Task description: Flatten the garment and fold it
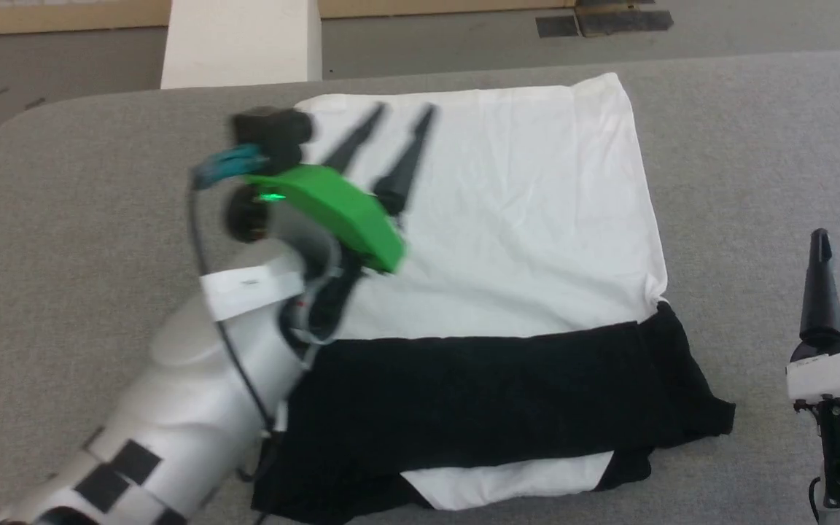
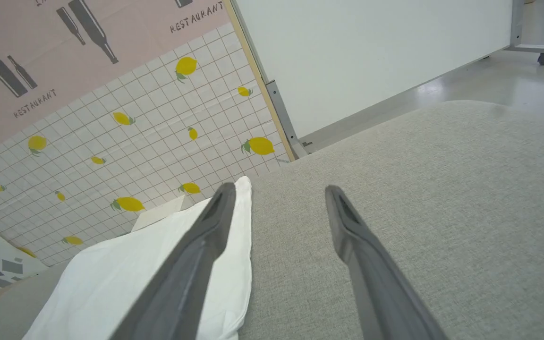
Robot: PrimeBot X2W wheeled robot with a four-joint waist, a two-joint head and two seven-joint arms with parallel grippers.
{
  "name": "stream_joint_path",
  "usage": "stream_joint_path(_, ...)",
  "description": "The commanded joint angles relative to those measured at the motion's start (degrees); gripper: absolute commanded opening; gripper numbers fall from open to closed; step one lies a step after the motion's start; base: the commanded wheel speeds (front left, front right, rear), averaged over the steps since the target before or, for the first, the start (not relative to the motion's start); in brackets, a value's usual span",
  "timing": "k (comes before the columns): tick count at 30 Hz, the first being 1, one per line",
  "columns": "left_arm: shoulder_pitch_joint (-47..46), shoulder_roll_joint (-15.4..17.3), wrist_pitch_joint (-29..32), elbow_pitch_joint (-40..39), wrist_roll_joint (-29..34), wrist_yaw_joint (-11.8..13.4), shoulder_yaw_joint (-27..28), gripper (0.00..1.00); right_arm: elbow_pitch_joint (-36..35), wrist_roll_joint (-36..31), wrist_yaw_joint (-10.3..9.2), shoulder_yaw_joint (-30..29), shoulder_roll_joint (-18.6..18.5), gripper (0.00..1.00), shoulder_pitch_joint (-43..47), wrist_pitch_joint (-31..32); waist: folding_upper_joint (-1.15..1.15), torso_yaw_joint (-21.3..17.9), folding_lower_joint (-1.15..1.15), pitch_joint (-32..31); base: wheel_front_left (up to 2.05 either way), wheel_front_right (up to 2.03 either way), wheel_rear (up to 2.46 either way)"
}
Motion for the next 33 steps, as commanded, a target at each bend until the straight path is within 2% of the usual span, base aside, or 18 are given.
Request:
stream_joint_path(1,0.6,2.2,-2.1,0.8,2.1,1.1,0.8,1.0,-0.5,-0.5,-0.08,0.3,0.0,1.0,0.1,0.4,0.0,0.8,0.0,-0.8,0.0,0.0,0.0)
stream_joint_path(5,3.4,7.8,-5.1,1.3,6.7,4.6,4.4,1.0,-0.8,-0.7,-0.08,1.1,0.0,1.0,-0.5,2.6,0.0,1.1,0.0,-0.8,0.0,0.0,0.0)
stream_joint_path(8,7.2,10.5,-5.5,-1.6,9.9,7.3,10.2,1.0,-0.9,-1.4,-0.08,1.6,0.0,1.0,-1.6,4.8,0.0,1.5,0.0,-0.3,0.0,0.0,0.0)
stream_joint_path(13,16.5,10.2,-5.5,-11.4,17.3,9.7,23.3,1.0,-0.7,-3.0,-0.08,1.9,0.0,1.0,-4.9,9.1,0.0,2.1,0.0,1.7,0.0,0.0,0.0)
stream_joint_path(16,21.6,8.6,-5.5,-15.7,21.2,9.3,28.4,1.0,-0.1,-6.3,-0.08,2.7,-0.5,1.0,-8.7,13.0,0.0,2.4,0.0,3.5,0.0,0.0,0.0)
stream_joint_path(21,24.9,6.4,-5.5,-19.9,25.8,7.6,32.5,1.0,3.0,-8.2,-0.08,3.8,-3.1,1.0,-17.9,21.1,0.0,2.8,0.0,7.4,0.0,0.0,0.0)
stream_joint_path(33,23.2,2.5,-5.5,-24.2,30.2,4.3,35.3,1.0,16.6,-15.4,-0.08,5.1,-11.5,1.0,-43.4,41.0,0.0,7.4,0.0,19.5,0.0,0.0,0.0)
